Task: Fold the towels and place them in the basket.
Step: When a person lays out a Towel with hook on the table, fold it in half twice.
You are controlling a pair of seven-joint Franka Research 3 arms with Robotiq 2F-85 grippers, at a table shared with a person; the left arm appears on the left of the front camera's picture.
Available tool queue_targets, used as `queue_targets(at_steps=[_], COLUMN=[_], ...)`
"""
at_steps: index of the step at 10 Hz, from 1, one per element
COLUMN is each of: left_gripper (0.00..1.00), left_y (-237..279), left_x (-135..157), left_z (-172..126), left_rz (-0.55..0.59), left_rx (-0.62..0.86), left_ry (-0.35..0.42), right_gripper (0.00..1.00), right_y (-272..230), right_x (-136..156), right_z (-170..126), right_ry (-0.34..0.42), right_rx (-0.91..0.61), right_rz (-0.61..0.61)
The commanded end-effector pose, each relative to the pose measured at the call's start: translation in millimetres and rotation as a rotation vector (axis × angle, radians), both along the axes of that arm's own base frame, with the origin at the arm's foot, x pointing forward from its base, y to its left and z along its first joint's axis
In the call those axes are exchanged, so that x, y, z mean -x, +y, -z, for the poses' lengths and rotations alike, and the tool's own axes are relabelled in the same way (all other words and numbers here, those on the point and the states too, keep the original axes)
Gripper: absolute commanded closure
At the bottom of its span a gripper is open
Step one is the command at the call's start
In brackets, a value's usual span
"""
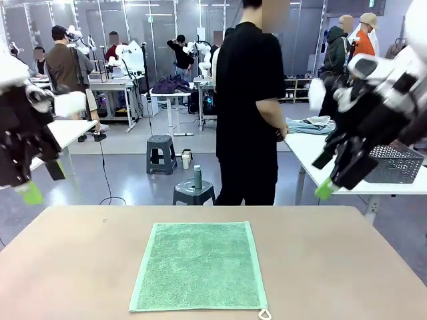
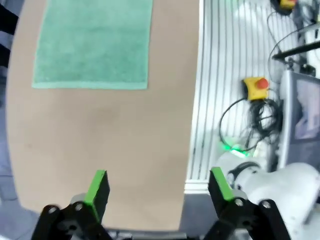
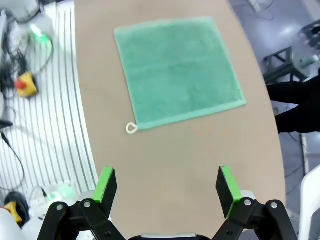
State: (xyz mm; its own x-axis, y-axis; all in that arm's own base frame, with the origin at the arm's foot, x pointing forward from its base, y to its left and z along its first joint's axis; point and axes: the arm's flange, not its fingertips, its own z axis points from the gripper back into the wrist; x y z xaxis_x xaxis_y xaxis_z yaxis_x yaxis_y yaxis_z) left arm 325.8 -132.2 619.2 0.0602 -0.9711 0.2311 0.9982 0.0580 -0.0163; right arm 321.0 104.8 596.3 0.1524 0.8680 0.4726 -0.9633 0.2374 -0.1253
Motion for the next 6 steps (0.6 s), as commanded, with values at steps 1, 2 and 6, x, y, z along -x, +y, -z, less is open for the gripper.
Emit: queue_targets(at_steps=[1,2,6], left_gripper=[0.00,0.00,0.00], left_y=[-9.0,-17.4,-26.8], left_x=[10.7,20.8,47.9], left_z=[33.2,49.2,109.4], left_rz=[0.034,0.053,0.066], left_rx=[-0.050,-0.041,-0.035], left_ry=[-0.095,-0.089,0.003], right_gripper=[0.00,0.00,0.00], right_y=[10.3,17.7,36.3], right_x=[2.9,4.7,6.0], right_z=[37.1,56.6,112.7], right_ry=[-0.029,-0.009,0.077], right_rx=[0.102,0.131,0.215], right_rz=[-0.054,-0.074,-0.100])
